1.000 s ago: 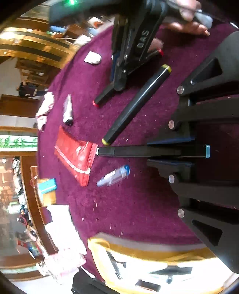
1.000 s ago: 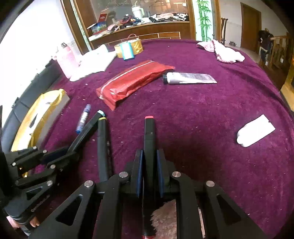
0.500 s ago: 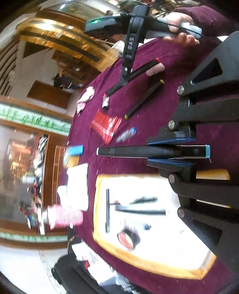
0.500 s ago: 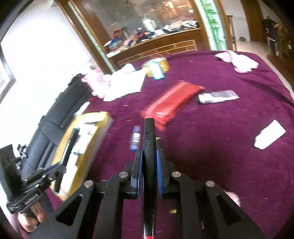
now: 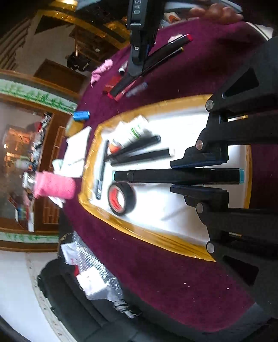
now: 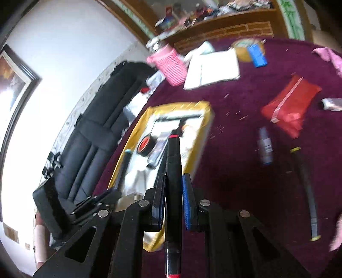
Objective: Organize objects
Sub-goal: 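Carry both markers into the white tray with both tools, then open both tools to release the markers in the tray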
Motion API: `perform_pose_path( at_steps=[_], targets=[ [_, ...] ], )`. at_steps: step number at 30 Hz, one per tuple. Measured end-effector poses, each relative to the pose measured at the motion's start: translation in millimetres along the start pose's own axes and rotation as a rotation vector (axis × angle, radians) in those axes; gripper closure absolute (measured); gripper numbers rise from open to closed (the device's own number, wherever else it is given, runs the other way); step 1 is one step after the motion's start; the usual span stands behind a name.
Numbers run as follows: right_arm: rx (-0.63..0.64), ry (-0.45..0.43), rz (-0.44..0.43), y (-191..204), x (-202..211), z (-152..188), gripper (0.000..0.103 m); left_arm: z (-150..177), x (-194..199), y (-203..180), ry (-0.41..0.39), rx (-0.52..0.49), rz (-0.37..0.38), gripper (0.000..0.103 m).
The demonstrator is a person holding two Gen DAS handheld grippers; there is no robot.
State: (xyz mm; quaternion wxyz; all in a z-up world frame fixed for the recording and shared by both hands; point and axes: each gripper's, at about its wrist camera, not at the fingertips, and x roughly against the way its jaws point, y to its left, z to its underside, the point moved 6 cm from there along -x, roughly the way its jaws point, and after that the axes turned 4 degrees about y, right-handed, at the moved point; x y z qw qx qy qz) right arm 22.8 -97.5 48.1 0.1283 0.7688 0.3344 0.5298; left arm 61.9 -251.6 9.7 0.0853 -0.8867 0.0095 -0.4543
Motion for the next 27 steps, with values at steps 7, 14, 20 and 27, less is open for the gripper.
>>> perform_pose_path(
  at_steps=[7,14,20,27],
  targets=[
    [0.033,0.089,0.015,31,-54,9,0.089,-3,-17,16,0.027,0.011,-0.042,0.090],
    [0.024,0.148,0.069,36,-90,16,0.089,-7,-21,27,0.025,0.028,-0.048,0.089],
    [0.012,0.137,0.125,27,-96,15,0.090,-11,-22,43,0.021,0.078,-0.055,0.089],
    [-0.016,0.102,0.211,18,-89,11,0.090,-13,-22,44,0.019,0.059,-0.098,0.089]
  ],
)
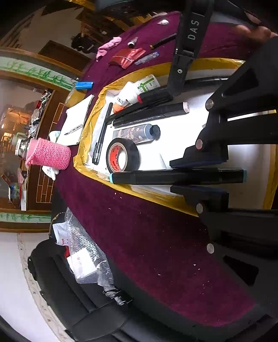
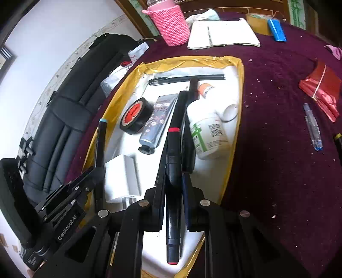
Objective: Organize objects
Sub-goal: 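Open both tools to release the markers in the tray, then move both tools back over the table toward the yellow-capped marker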
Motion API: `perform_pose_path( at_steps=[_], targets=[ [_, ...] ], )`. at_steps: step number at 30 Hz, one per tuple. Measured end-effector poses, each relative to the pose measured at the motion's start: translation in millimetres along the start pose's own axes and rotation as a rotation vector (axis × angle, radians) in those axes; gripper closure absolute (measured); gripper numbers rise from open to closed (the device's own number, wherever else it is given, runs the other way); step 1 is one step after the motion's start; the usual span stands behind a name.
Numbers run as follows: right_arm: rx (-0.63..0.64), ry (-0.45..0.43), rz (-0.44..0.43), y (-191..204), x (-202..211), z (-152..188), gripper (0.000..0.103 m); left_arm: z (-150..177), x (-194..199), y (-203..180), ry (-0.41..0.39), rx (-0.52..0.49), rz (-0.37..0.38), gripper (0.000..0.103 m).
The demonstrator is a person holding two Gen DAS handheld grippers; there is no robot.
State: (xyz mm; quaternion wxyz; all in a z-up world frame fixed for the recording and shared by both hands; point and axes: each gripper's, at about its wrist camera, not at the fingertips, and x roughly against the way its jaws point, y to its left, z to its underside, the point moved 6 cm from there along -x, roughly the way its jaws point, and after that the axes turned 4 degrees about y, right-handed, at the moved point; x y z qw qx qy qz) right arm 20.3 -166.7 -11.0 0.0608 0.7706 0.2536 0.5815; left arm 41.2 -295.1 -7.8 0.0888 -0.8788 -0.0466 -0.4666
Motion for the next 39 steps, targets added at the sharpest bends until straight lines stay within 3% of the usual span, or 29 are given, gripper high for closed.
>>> perform_pose_path(
  at_steps=[4,9,14,20,23,30,33,39],
  targets=[
    [0.001,-0.002,0.012,-1,0,-1,0.090,-2,0,0,0.004,-0.015,-0.010,0.086],
    [0.006,-0.009,0.026,1,-2,-2,0.089,3,-2,-7,0.041,-0.013,0.060,0.054],
    [-0.005,-0.032,-0.032,5,5,-2,0.067,5,1,-10,0.046,0.003,0.059,0.053],
    [0.044,-0.079,-0.020,13,18,3,0.051,7,19,-9,0.028,0.049,0.099,0.050],
    [0.065,-0.096,-0.053,17,22,5,0.049,6,31,-15,0.000,0.048,0.108,0.049],
    [0.051,-0.032,-0.194,22,12,15,0.047,3,71,-11,-0.136,0.059,0.004,0.048],
    [0.063,-0.023,-0.238,24,12,20,0.047,2,86,-13,-0.194,0.049,-0.056,0.039],
    [0.097,0.072,-0.387,34,6,33,0.042,-3,107,-30,-0.271,-0.011,-0.151,0.035]
  ],
)
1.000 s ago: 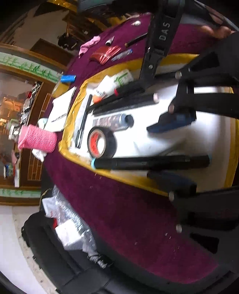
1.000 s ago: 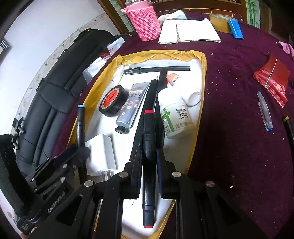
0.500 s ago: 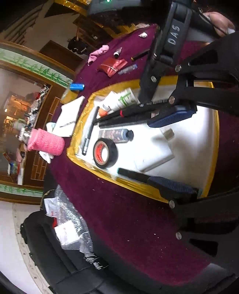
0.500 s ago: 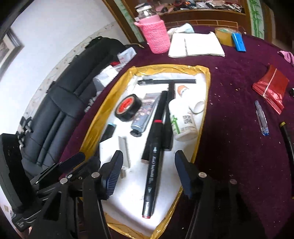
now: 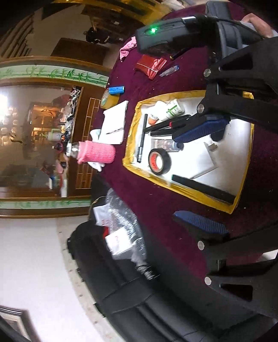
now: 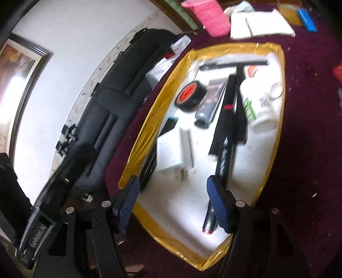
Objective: Organize objects
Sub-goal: 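Move both tools back over the table toward the yellow-capped marker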
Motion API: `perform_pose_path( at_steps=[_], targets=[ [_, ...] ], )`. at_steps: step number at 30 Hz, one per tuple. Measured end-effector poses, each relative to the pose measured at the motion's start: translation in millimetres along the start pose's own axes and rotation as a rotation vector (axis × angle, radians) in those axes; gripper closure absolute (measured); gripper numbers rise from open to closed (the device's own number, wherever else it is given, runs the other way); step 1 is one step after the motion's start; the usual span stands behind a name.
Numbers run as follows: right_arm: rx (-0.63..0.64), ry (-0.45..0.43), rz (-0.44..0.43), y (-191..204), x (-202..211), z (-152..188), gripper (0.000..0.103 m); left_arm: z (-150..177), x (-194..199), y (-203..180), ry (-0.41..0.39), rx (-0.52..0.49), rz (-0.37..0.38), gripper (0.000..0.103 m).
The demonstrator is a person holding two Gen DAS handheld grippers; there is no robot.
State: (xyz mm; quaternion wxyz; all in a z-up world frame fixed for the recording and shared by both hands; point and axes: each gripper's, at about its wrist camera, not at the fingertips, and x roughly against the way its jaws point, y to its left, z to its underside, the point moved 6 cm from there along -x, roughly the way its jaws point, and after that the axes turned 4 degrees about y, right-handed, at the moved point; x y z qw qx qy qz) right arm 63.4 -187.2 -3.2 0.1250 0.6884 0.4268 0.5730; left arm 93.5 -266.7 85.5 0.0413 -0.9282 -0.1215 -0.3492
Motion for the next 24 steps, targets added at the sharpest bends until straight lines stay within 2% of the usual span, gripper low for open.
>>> perform_pose_path(
  at_steps=[4,10,17,24],
  targets=[
    [0.028,-0.016,-0.009,2,11,5,0.042,-4,12,-12,-0.031,-0.039,-0.030,0.033],
    [0.036,-0.111,0.052,-14,57,11,0.040,-9,27,-36,-0.067,-0.099,-0.064,0.028],
    [-0.016,-0.224,0.177,-67,123,17,0.038,-3,32,-86,-0.055,-0.207,-0.049,0.027],
    [-0.096,-0.323,0.248,-126,189,27,0.038,4,31,-140,-0.034,-0.320,-0.042,0.027]
  ],
)
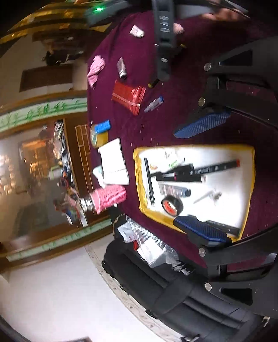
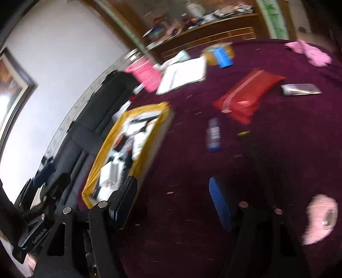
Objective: Organize objects
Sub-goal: 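Move both tools back over the table toward the yellow-capped marker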
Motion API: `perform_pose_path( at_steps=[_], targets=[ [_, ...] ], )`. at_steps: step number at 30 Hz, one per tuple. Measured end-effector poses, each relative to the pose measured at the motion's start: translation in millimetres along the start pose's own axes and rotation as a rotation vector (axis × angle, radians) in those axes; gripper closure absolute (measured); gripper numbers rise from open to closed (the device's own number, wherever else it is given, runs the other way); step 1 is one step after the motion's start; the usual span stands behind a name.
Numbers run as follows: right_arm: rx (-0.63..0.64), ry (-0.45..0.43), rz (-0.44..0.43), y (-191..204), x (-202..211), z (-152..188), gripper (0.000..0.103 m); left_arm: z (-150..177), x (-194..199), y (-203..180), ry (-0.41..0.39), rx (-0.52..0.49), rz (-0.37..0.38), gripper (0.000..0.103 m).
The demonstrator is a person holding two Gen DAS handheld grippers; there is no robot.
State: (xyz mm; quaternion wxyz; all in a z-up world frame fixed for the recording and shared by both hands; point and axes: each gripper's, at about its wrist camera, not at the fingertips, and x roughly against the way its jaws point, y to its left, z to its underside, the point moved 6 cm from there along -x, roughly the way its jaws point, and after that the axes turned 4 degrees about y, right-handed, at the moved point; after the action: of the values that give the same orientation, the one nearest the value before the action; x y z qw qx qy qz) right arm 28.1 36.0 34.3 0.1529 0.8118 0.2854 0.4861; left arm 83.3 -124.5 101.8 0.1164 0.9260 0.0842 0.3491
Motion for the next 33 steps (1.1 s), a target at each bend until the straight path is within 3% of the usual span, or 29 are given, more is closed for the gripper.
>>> perform_pose_path(
  at_steps=[10,18,29,33],
  targets=[
    [-0.076,-0.148,0.091,-71,62,-31,0.034,-8,-6,-60,0.037,-0.115,0.013,0.027],
    [-0.080,-0.259,0.238,-112,85,-55,0.032,-9,-14,-91,0.077,-0.176,0.024,0.027],
    [-0.200,-0.294,0.213,-164,93,-50,0.032,-5,-43,-139,0.158,-0.249,0.067,0.028],
    [-0.236,-0.288,0.195,-174,93,-49,0.032,0,-64,-156,0.239,-0.224,0.159,0.028]
  ],
)
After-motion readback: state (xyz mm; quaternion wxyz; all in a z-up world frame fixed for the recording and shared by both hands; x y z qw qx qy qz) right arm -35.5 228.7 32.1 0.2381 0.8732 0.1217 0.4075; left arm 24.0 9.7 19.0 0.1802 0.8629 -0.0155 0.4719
